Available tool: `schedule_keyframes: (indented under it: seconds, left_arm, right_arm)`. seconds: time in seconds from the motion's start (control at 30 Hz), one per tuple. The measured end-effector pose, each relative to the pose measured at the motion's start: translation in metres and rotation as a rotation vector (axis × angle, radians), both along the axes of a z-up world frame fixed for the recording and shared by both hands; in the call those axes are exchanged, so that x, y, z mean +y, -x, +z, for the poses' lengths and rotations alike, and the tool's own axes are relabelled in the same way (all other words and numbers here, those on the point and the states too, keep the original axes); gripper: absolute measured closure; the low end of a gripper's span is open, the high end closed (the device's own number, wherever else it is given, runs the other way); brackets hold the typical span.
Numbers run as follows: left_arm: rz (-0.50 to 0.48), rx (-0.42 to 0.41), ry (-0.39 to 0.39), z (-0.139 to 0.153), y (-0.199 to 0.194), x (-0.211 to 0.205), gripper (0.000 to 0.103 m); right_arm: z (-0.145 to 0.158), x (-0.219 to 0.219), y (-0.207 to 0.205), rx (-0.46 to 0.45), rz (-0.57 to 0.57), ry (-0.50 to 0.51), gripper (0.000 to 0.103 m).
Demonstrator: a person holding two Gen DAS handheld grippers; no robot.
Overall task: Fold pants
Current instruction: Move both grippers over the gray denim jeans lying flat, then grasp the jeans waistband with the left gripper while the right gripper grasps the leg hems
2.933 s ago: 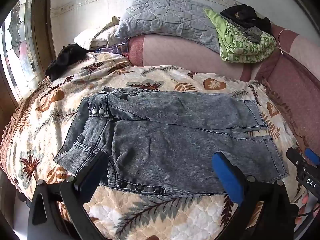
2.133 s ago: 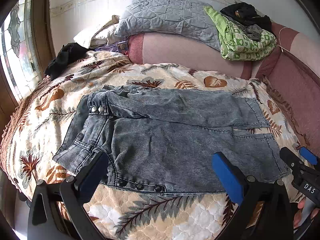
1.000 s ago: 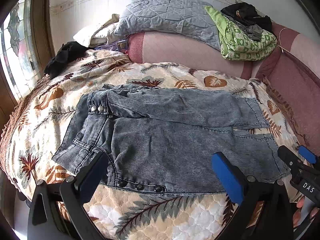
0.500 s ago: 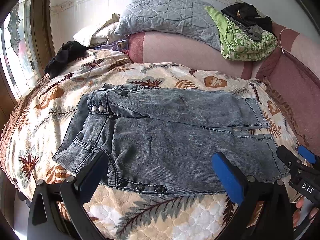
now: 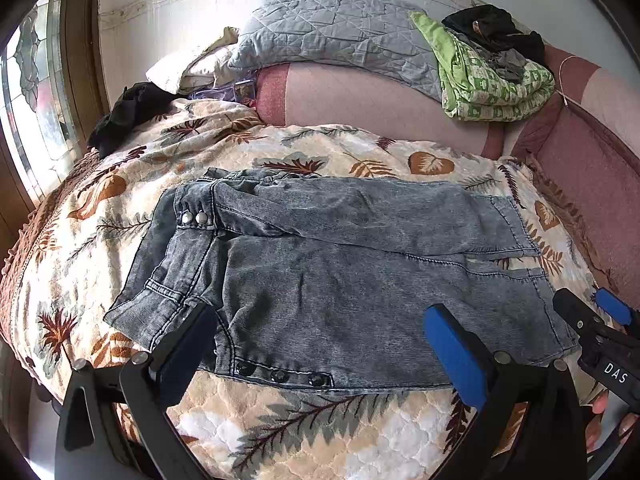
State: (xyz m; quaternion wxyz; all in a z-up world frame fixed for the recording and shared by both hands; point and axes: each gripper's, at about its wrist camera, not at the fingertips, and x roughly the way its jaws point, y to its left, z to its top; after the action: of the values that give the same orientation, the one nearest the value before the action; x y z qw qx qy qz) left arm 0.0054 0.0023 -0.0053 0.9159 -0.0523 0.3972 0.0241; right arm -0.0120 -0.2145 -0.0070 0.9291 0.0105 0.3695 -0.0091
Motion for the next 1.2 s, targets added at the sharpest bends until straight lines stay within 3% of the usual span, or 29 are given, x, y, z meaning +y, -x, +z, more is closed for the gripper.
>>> schedule_keyframes:
  seconds: [0.37, 0.47, 0.53, 0.67, 0.87, 0.97, 1.07, 1.2]
  left_arm:
    - [-0.007, 0.014, 0.025, -0.004, -0.002, 0.005, 0.000]
    - [-0.066, 0.104, 0.119, -0.024, -0.013, 0.014, 0.000]
    - [-0.076, 0.199, 0.121, -0.045, -0.023, 0.021, 0.000]
    - [-0.054, 0.179, 0.160, -0.052, -0.027, 0.045, 0.000]
    - [0.012, 0.032, 0.274, -0.007, -0.063, 0.103, 0.000]
    - [-0.003, 0.037, 0.357, -0.005, -0.092, 0.126, 0.000]
    - [0.024, 0.064, 0.290, -0.013, -0.123, 0.139, 0.000]
    - [0.087, 0.069, 0.247, -0.022, -0.162, 0.171, 0.000]
  right_arm:
    - [-0.002, -0.003, -0.003, 0.004, 0.001, -0.003, 0.000]
    - [-0.004, -0.013, -0.009, 0.022, -0.001, -0.040, 0.000]
    - [-0.006, -0.025, -0.015, 0.040, 0.008, -0.071, 0.000]
    - [-0.012, -0.066, -0.039, 0.087, -0.016, -0.151, 0.000]
    - [-0.006, -0.130, -0.106, 0.127, -0.057, -0.193, 0.000]
    - [-0.008, -0.156, -0.163, 0.174, -0.036, -0.274, 0.000]
    - [-0.025, -0.180, -0.227, 0.256, -0.050, -0.330, 0.001]
    - [-0.063, -0.205, -0.293, 0.386, -0.085, -0.376, 0.021]
